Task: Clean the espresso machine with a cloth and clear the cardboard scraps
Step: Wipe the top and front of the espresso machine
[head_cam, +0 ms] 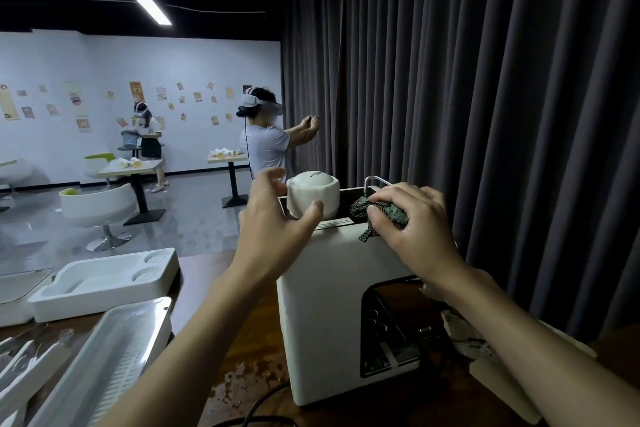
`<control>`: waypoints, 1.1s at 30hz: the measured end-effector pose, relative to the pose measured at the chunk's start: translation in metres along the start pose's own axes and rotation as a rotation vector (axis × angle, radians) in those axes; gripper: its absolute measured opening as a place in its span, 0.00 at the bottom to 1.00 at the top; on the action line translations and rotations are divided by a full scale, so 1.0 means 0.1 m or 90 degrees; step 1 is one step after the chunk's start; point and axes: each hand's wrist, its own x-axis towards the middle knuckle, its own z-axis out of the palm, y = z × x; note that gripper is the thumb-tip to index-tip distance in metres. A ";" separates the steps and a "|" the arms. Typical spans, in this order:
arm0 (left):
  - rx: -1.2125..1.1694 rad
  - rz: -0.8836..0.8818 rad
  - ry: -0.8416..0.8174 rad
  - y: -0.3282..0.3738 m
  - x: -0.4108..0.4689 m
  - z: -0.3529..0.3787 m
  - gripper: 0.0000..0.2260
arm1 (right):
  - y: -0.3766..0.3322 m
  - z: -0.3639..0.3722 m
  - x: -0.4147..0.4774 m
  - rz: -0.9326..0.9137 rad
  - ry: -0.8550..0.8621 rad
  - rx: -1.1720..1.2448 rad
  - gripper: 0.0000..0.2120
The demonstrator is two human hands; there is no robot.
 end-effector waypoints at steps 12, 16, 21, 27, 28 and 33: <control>0.003 -0.035 -0.078 0.01 0.12 -0.01 0.32 | -0.02 -0.02 -0.01 0.010 -0.010 -0.003 0.12; 0.013 0.004 -0.020 0.03 0.04 0.01 0.26 | -0.04 -0.02 0.00 0.018 -0.009 -0.004 0.13; -0.001 0.000 -0.056 0.08 0.07 -0.04 0.28 | -0.04 -0.01 0.00 0.013 -0.007 -0.010 0.12; -0.014 -0.057 -0.140 0.15 0.14 -0.05 0.33 | -0.05 -0.02 0.00 0.016 -0.008 -0.029 0.13; -0.019 -0.065 -0.151 0.16 0.15 -0.05 0.34 | -0.06 -0.04 0.00 0.016 -0.020 -0.039 0.14; 0.045 -0.063 -0.134 0.19 0.10 0.02 0.31 | -0.07 -0.29 0.00 -0.055 -0.197 -0.140 0.25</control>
